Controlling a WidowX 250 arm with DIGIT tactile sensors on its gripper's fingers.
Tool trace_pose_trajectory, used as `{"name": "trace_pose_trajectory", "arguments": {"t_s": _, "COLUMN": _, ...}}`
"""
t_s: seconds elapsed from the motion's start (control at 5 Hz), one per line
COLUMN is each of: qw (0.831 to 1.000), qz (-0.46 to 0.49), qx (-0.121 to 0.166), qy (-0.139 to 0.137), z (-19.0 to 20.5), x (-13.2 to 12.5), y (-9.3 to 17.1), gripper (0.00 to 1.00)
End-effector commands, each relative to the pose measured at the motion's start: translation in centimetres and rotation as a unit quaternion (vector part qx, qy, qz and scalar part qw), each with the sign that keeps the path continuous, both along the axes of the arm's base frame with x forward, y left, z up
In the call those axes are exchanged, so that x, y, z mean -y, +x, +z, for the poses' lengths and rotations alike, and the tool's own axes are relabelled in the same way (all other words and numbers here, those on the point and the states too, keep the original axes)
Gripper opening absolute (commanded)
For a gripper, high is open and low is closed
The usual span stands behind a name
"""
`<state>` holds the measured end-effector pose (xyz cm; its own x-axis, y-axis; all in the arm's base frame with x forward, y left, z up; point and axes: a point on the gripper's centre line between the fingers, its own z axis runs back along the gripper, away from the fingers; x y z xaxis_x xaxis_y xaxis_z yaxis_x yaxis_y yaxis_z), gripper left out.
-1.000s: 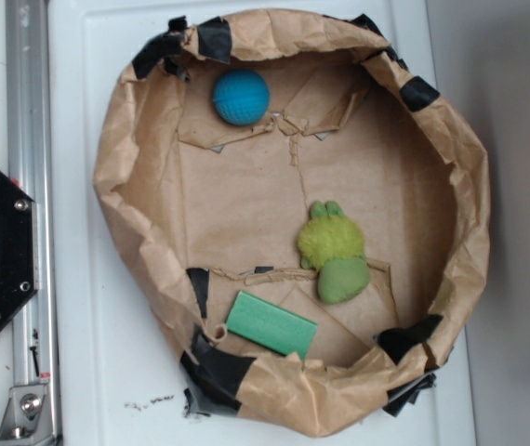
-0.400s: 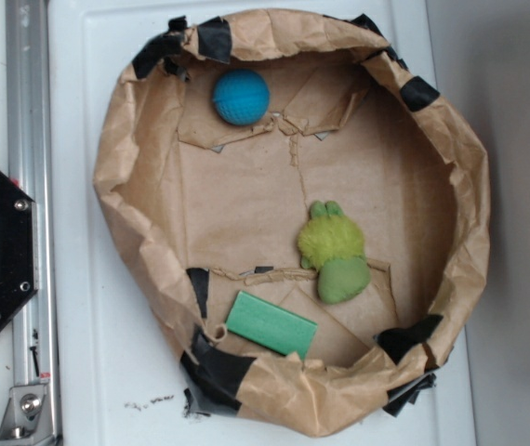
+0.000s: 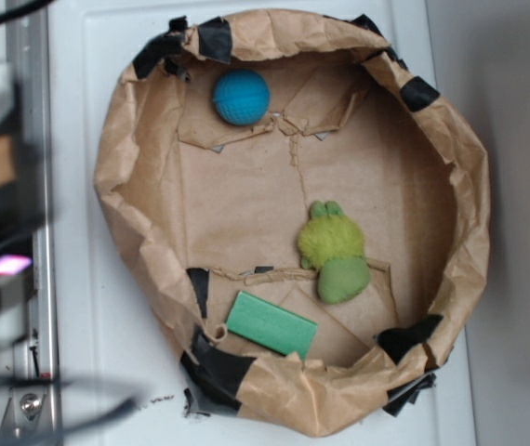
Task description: Grab the blue ball.
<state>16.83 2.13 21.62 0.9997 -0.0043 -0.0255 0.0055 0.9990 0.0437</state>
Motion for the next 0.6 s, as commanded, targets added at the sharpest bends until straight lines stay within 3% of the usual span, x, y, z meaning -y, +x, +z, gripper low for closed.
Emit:
{"name": "trace_pose_trajectory", "arguments": {"t_s": 0.0, "qw": 0.984, "qz": -0.126, "qx": -0.112, "qy": 0.055, "z": -6.2, "x": -2.4, "y": 8.9, "gripper": 1.0}}
{"name": "trace_pose_trajectory", "arguments": {"t_s": 0.2, "qw": 0.957, "qz": -0.249, "qx": -0.133, "qy": 0.061, "z": -9.5, "x": -1.9, "y": 10.1, "gripper": 1.0}}
{"name": "trace_pose_trajectory", "arguments": {"t_s": 0.4, "qw": 0.921, "qz": -0.368, "qx": -0.111, "qy": 0.066, "z": -11.3, "x": -0.2, "y": 9.2, "gripper": 1.0}}
